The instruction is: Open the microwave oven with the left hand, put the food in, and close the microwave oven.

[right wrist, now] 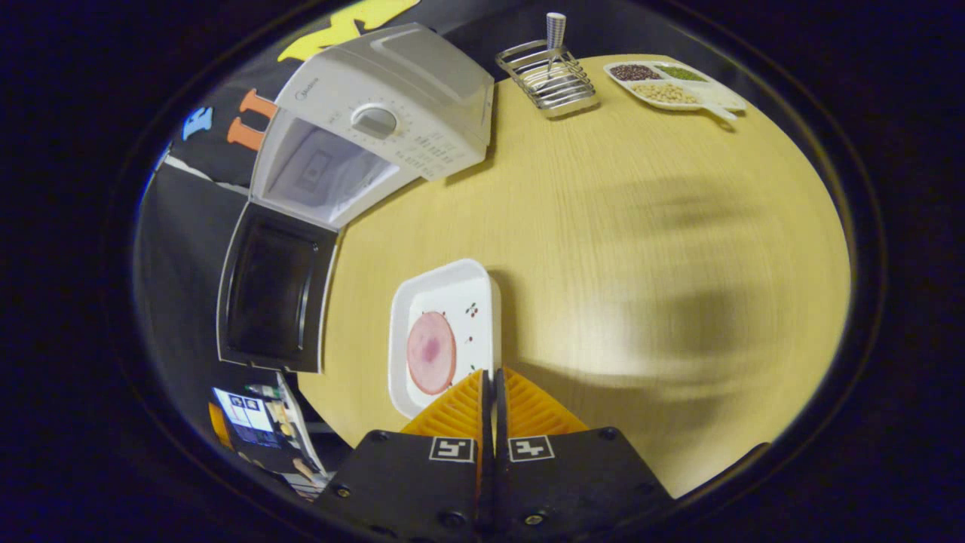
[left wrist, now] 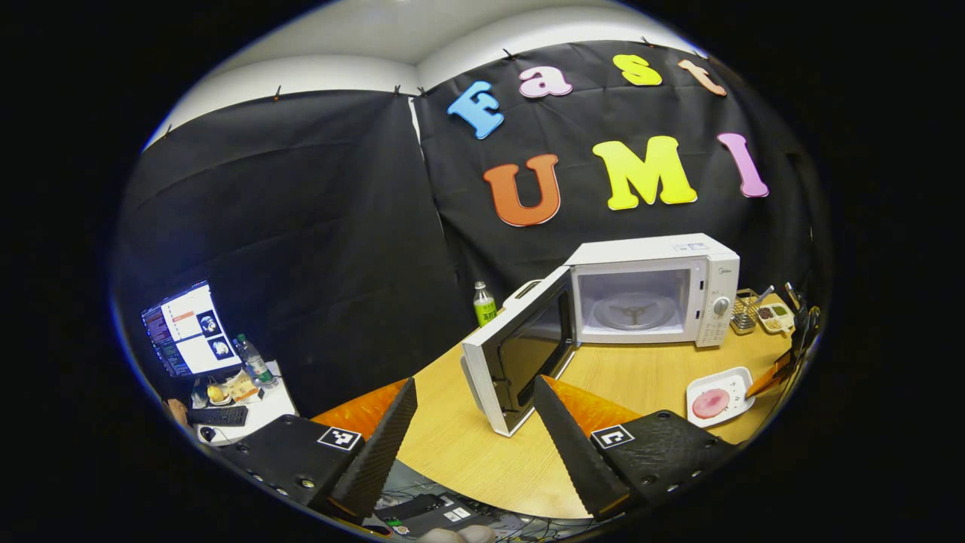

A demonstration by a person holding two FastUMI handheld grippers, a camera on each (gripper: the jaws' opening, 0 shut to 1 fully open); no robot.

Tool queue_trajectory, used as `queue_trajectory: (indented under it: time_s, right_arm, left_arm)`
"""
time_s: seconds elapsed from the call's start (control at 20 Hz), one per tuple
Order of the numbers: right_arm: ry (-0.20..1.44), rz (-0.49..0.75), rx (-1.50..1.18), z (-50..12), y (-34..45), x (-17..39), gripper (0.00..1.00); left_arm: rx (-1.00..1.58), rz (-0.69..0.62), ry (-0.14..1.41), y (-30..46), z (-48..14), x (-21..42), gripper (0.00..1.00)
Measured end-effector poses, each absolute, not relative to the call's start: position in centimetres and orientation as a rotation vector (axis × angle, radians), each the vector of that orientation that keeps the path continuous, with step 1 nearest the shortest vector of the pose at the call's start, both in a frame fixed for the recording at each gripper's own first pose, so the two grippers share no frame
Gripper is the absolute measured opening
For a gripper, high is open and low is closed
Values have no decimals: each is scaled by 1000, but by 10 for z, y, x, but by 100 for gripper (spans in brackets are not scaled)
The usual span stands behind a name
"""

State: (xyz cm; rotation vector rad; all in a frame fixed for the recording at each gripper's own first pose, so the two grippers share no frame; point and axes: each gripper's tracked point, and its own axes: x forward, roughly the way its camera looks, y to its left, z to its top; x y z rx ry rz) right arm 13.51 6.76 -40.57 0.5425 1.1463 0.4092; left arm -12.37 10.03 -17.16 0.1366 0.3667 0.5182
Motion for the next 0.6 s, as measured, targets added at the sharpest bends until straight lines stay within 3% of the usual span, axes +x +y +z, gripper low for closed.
queue_trajectory:
  time_s: [0.3,0.6]
  right_arm:
    - [998,344,791,-353,113,128,4]
    - [756,224,974,-298,183,159,3]
  left_arm:
    - [136,343,311,97,-156,-87,95]
    - [83,173,311,97,-153,-61,95]
